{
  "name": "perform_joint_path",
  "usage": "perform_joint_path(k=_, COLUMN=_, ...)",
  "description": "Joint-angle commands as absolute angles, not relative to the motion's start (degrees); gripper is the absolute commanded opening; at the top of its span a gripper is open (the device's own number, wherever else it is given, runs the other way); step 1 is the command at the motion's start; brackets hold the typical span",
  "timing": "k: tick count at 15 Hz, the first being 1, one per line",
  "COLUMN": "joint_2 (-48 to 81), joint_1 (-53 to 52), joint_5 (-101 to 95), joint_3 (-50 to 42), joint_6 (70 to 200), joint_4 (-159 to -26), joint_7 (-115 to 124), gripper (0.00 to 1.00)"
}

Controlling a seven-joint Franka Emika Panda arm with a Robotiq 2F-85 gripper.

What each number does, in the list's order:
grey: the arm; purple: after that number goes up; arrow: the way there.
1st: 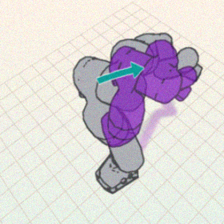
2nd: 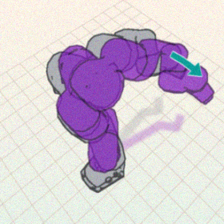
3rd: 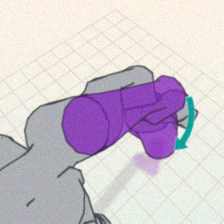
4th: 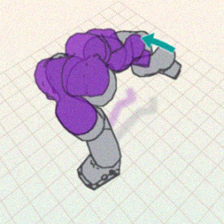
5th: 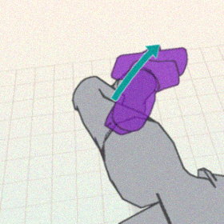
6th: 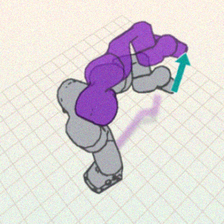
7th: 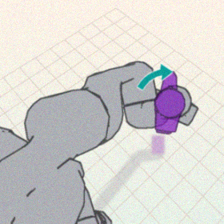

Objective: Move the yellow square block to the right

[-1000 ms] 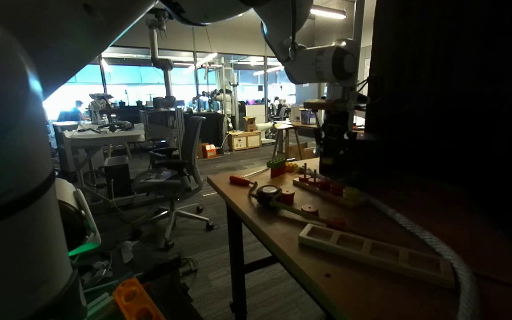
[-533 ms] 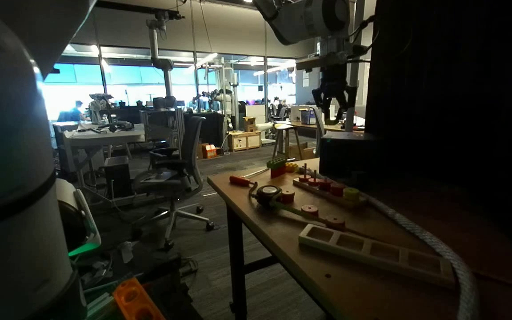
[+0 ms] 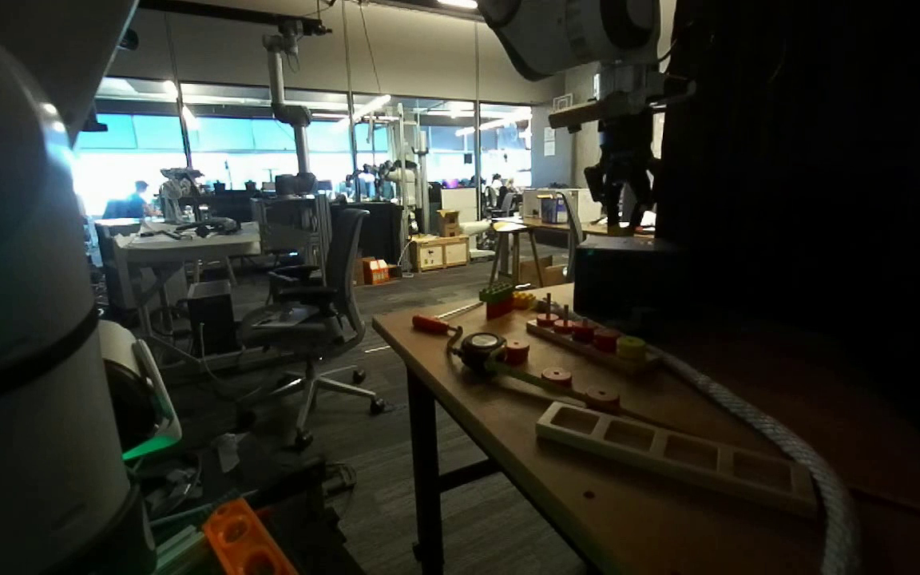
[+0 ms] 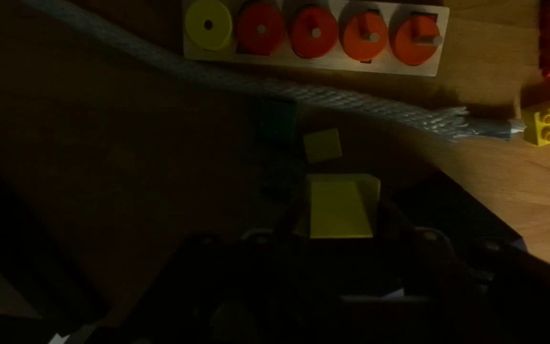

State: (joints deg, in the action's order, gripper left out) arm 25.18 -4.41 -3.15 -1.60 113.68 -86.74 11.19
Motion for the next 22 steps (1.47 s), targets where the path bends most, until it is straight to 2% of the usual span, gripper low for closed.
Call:
perform_joint_path(k=1, joint_2=23.6, joint_1=-2.6, joint_5=-1.7, joint_3=-1.7, joint_6=116.9, joint_4=-91.4, joint_7=11.7, gripper=0.23)
perform_joint_path(k=22, joint_2=31.4, joint_1=3.2, joint_5=9.5, joint_3=-0.7, joint_6=118.0, joint_4=-92.1, joint_7=6.1, gripper=0.23)
